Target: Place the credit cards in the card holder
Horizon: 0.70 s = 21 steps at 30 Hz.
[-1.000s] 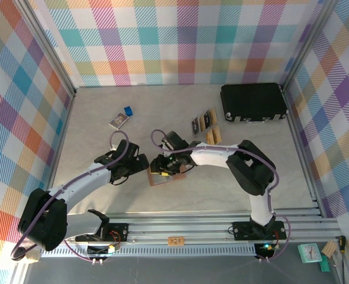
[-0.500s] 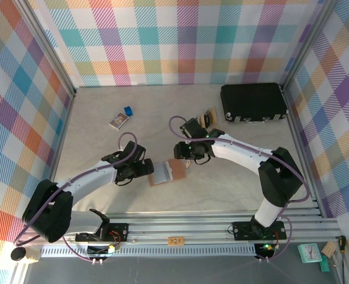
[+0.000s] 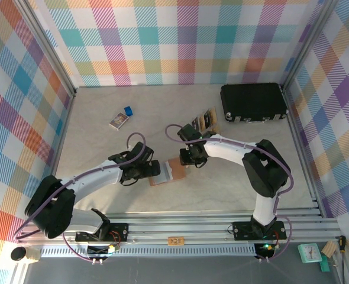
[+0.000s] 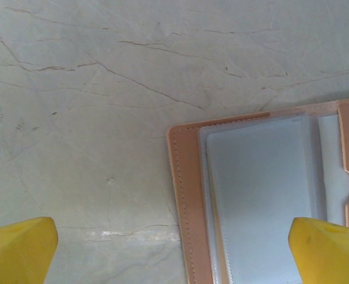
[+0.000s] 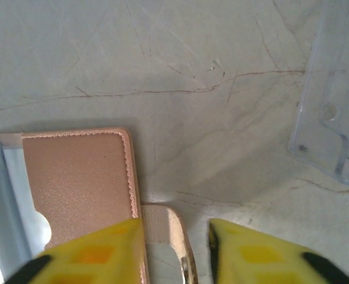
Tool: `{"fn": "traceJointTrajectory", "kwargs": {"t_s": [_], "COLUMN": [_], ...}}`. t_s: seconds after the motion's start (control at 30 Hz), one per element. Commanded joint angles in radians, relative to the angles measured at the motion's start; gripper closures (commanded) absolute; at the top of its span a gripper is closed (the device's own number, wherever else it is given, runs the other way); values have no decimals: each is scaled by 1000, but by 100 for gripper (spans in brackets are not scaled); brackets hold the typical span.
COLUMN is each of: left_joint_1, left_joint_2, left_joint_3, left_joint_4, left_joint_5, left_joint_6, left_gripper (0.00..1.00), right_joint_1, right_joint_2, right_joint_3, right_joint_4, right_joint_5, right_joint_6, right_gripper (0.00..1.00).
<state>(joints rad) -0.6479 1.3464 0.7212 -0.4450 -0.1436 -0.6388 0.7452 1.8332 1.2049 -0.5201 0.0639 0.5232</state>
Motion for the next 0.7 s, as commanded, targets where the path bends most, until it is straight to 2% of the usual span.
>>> {"fn": "traceJointTrajectory", "kwargs": {"t_s": [0.0, 0.27, 0.67], "left_joint_1": [-26, -62, -85], "left_joint_2": [27, 89, 146], "left_joint_3": [30, 29, 26], "left_joint_4": [-21, -7, -16], "left_joint_5": [-14, -44, -116], "left_joint_6": [10, 10, 6], "left_gripper": [0, 0, 0], "right_joint_1": [-4, -4, -4], "right_joint_2": [-11, -78, -87], "right_joint_3": [-21, -90, -126], "right_joint_4": [1, 8, 24], "right_joint_5": [-1, -6, -12], "right_joint_6": [-21, -17, -10], "right_gripper": [78, 94, 96]}}
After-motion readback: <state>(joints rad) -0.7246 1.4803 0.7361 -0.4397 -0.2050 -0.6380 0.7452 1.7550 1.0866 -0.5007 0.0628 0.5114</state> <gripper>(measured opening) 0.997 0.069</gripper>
